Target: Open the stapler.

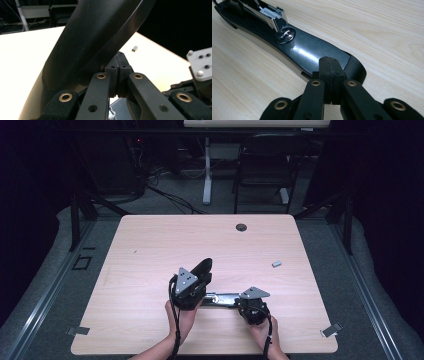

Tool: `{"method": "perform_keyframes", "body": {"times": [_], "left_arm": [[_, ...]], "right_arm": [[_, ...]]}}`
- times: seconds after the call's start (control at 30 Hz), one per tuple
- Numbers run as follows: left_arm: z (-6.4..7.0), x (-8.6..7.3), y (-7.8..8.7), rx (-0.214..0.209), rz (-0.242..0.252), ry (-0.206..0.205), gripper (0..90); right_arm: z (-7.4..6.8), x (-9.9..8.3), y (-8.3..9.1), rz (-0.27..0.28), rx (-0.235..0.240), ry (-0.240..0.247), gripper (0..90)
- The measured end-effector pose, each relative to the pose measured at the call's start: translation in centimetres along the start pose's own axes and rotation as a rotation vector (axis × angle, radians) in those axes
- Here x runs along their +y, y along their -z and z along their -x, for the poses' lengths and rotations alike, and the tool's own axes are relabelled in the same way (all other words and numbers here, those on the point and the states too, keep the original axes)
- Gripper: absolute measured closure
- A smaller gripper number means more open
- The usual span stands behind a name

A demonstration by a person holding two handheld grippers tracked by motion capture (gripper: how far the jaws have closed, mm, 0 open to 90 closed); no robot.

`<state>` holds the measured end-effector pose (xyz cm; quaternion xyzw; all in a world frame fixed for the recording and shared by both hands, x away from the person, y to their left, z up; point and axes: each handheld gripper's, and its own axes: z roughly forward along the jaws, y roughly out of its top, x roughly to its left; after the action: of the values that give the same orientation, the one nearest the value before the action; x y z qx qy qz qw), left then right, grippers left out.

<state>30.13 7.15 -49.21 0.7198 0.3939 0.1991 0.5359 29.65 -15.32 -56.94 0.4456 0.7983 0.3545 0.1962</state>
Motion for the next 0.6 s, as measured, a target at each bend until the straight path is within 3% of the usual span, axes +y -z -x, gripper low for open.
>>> {"method": "perform_keyframes", "body": {"times": [0.37, 0.5, 0.6], "left_arm": [[-0.6, 0.3, 0.7, 0.008, 0.011, 0.007, 90.0], [-0.9, 0.3, 1.0, 0.001, 0.026, 0.05, 90.0], [-1.0, 0.4, 1.1, 0.003, 0.024, 0.049, 90.0]], "right_arm": [[0.0, 0.0, 0.0, -0.003, -0.001, 0.01, 90.0], [0.0, 0.0, 0.0, -0.002, -0.004, 0.008, 90.0], [0.0, 0.0, 0.0, -0.003, -0.002, 0.008, 90.0]]}}
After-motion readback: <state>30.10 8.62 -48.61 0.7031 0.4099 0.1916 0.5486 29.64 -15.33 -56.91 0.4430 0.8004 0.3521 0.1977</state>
